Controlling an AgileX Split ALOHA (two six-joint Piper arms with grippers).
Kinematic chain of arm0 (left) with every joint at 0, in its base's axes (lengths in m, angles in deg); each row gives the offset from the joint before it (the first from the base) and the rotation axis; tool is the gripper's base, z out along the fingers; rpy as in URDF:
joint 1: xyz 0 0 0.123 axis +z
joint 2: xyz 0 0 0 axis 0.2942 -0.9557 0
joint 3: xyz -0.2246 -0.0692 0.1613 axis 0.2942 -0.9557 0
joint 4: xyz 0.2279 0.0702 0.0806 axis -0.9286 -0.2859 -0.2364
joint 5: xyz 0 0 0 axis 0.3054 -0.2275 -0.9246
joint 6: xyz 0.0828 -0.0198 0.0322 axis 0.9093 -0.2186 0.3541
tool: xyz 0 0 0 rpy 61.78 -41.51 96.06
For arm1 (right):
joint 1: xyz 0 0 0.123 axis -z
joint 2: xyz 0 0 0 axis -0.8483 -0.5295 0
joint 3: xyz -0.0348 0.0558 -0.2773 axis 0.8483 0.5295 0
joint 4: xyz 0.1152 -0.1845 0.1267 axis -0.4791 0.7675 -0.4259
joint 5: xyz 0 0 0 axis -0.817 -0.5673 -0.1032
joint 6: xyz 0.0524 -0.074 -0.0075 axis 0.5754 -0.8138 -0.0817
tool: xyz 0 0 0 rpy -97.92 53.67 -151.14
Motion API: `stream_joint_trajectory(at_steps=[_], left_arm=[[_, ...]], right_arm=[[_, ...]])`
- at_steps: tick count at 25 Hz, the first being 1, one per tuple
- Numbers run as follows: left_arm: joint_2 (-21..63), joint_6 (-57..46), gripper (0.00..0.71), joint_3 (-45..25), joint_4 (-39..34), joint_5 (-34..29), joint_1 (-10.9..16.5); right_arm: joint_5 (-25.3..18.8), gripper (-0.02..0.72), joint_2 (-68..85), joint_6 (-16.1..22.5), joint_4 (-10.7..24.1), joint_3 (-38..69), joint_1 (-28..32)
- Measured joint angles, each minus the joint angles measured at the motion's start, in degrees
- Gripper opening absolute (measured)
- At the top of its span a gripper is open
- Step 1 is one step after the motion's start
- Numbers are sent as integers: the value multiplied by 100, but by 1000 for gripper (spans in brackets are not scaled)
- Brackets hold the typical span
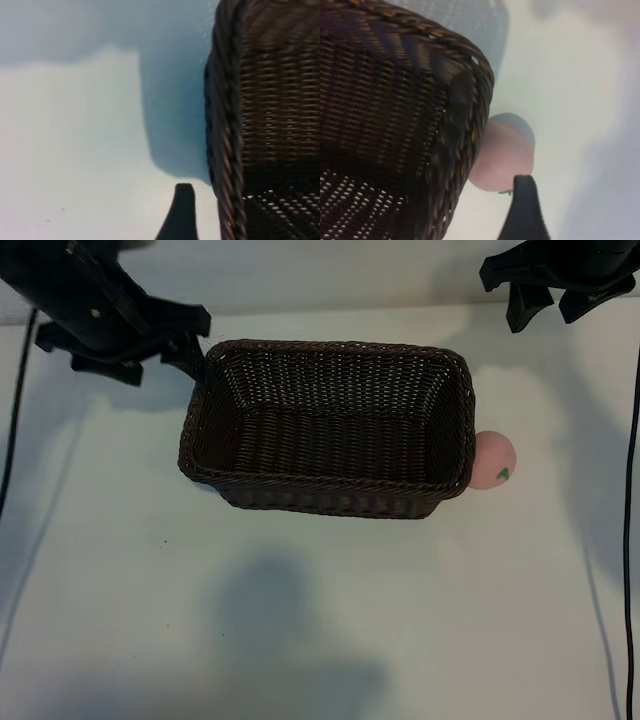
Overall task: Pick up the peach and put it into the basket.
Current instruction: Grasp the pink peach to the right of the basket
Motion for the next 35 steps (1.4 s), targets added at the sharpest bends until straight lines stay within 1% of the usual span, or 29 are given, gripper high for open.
stream_joint_trajectory(at_steps=[5, 10, 13, 16, 20, 24, 26, 29, 32, 34, 35], left_arm=[[291, 0, 636, 5, -19, -62, 0], [298, 0, 604, 5, -19, -146, 0], [298, 0, 586, 5, -19, -157, 0], [298, 0, 583, 5, -19, -158, 0], [298, 0, 582, 5, -24, -158, 0], [298, 0, 581, 5, -24, -158, 0], [298, 0, 581, 5, -24, -158, 0], [298, 0, 581, 5, -24, -153, 0], [298, 0, 581, 5, -24, -153, 0], [298, 0, 581, 5, -24, -153, 0], [298, 0, 580, 5, -24, -153, 0]], right_arm=[[0, 517, 0, 13, 67, 0, 0], [12, 514, 5, 17, 109, 148, 0], [132, 512, 5, 17, 114, 519, 0], [321, 510, 5, 12, 114, 833, 0], [447, 508, 5, -20, 114, 1009, 0], [631, 483, 5, -206, 70, 1345, 0], [764, 471, 5, -417, -48, 1558, 0], [975, 468, 5, -1035, -240, 1893, 0], [1121, 466, 5, -1881, -305, 2153, 0], [1178, 465, 5, -2494, -453, 2286, 14], [1186, 465, 5, -2729, -532, 2332, 22]])
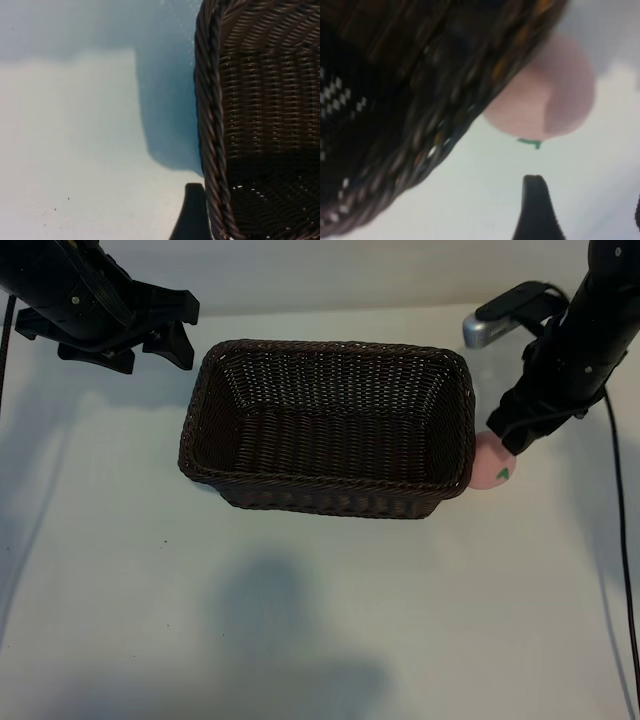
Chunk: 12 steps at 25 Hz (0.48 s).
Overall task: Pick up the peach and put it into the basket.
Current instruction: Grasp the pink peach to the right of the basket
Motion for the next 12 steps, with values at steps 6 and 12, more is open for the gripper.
stream_joint_trajectory(at_steps=[6, 12], left_arm=[[0, 0, 579, 0, 0, 0, 0], [0, 0, 579, 0, 0, 0, 0]], right_arm=[[183, 465, 0, -967, -546, 42, 10], [290, 465, 0, -1215, -643, 53, 16]])
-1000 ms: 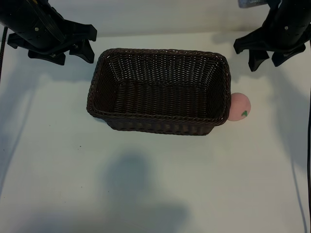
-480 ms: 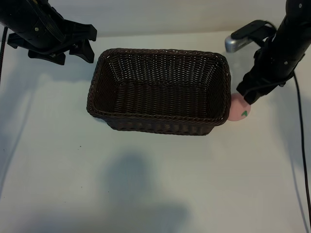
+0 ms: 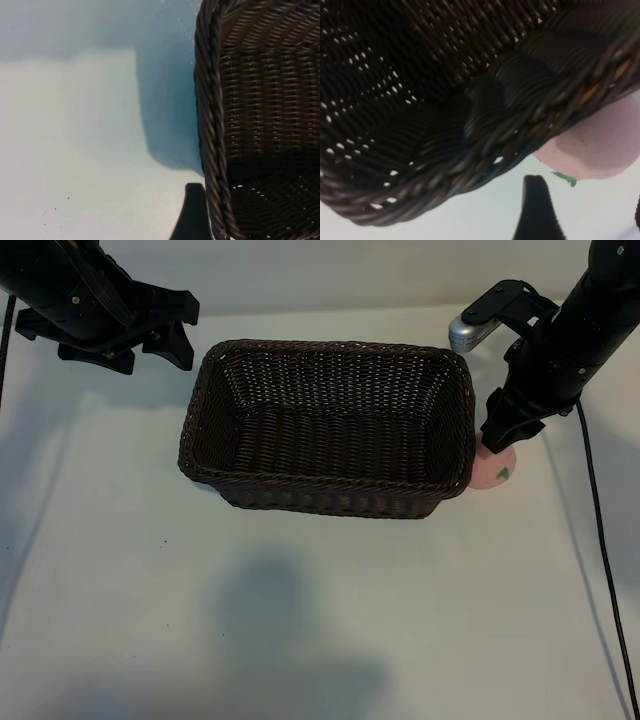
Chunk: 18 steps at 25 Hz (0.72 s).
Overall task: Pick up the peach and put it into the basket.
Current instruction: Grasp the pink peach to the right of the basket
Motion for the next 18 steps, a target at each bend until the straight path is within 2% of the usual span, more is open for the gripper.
stream_joint_trajectory(at_steps=[4, 7, 12, 14, 18], left_arm=[[0, -7, 579, 0, 0, 0, 0], [0, -7, 579, 0, 0, -5, 0], [0, -7, 579, 0, 0, -5, 0], [0, -7, 579, 0, 0, -5, 0], [0, -7, 578, 0, 0, -11, 0]], right_arm=[[134, 465, -108, -51, -27, 154, 0], [407, 464, -243, -56, -49, 354, 0], [737, 457, -294, -106, -288, 436, 0], [799, 417, -294, -106, -337, 436, 0], [923, 269, -402, 18, -349, 436, 0]])
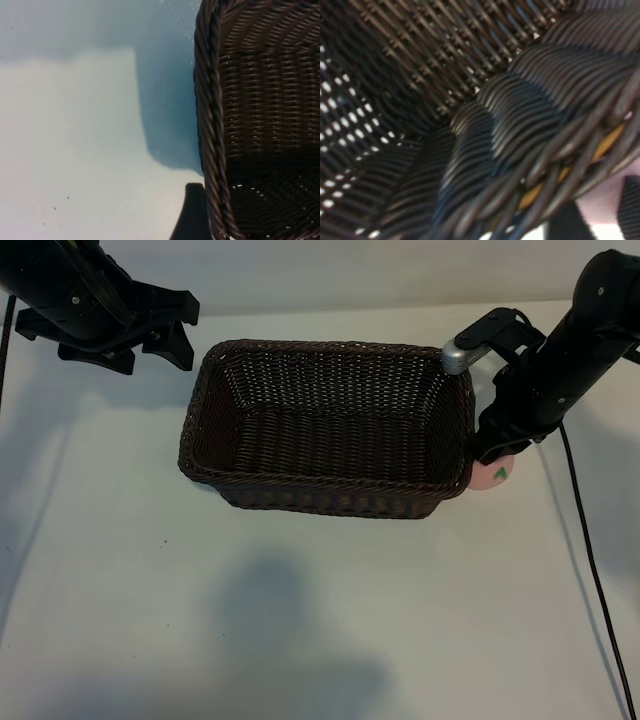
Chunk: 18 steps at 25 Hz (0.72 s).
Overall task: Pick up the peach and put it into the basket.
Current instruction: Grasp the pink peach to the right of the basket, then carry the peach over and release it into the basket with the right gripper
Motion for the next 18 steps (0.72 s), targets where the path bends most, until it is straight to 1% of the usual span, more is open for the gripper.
stream_joint_trajectory(at_steps=[3, 6, 7, 12, 18], left_arm=[[0, 5, 578, 0, 0, 0, 0], [0, 5, 578, 0, 0, 0, 0], [0, 5, 578, 0, 0, -14, 0], [0, 5, 578, 0, 0, -26, 0], [0, 13, 578, 0, 0, -27, 0]], right_arm=[[50, 159, -83, 139, 44, 5, 0], [211, 59, -95, 479, 208, 11, 0], [246, 43, -95, 586, 286, 17, 0], [267, 35, -95, 1089, 662, 17, 0], [245, 35, 215, 1424, 1009, 21, 0]])
